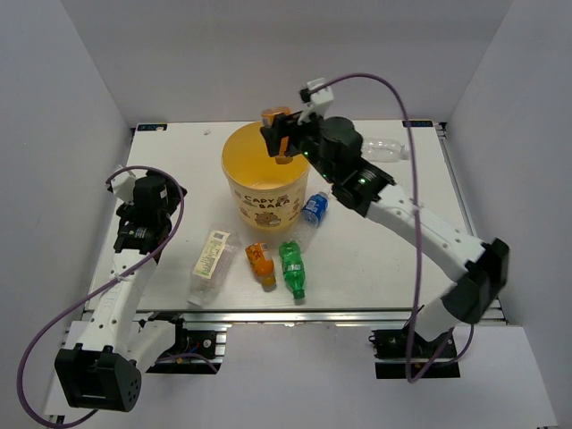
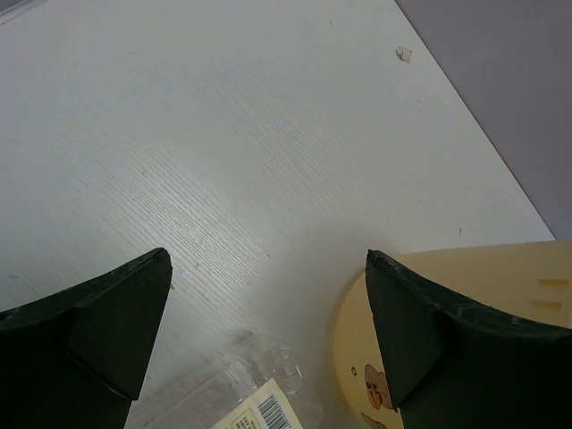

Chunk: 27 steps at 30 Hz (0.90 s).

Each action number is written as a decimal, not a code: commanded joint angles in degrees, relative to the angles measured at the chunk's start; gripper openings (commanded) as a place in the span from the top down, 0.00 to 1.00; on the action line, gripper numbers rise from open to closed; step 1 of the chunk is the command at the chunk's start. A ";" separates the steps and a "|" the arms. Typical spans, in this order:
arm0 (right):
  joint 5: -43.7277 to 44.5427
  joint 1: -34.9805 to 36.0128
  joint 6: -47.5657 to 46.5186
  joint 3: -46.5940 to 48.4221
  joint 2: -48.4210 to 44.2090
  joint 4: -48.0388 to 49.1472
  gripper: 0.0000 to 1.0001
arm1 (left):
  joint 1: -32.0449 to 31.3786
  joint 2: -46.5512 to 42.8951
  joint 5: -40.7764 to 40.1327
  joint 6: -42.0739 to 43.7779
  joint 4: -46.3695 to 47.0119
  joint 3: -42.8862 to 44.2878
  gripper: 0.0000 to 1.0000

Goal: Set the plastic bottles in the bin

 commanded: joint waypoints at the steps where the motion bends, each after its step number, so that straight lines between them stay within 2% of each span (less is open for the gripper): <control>1: -0.14 0.20 -3.24 5.84 6.49 -4.87 0.17 | 0.05 -1.12 2.08 -0.56 -0.61 -0.39 0.02; 6: 1.45 0.20 -2.71 5.94 7.39 -6.02 0.11 | -0.04 -0.86 2.52 -0.65 -1.31 -1.36 0.02; 11: 2.16 0.20 -2.79 3.22 3.26 -5.40 0.11 | 0.05 0.98 5.76 -0.30 -2.63 -1.09 0.02; 18: 3.83 -0.68 -1.04 -3.37 -5.70 -6.37 0.11 | -0.12 0.11 18.85 3.21 -4.30 -5.22 0.02; 19: 3.83 -1.38 -0.51 -5.73 -8.41 -8.72 0.11 | -0.04 -0.16 22.87 4.26 -4.74 -7.05 0.02; 23: 3.83 -3.93 2.04 -15.13 -15.81 -9.45 0.11 | -0.65 -2.26 29.92 6.12 -6.67 -12.06 0.02; 27: 2.52 -6.47 5.11 -24.10 -22.66 -10.15 0.11 | -5.11 -3.32 30.47 7.44 -7.55 -14.19 0.02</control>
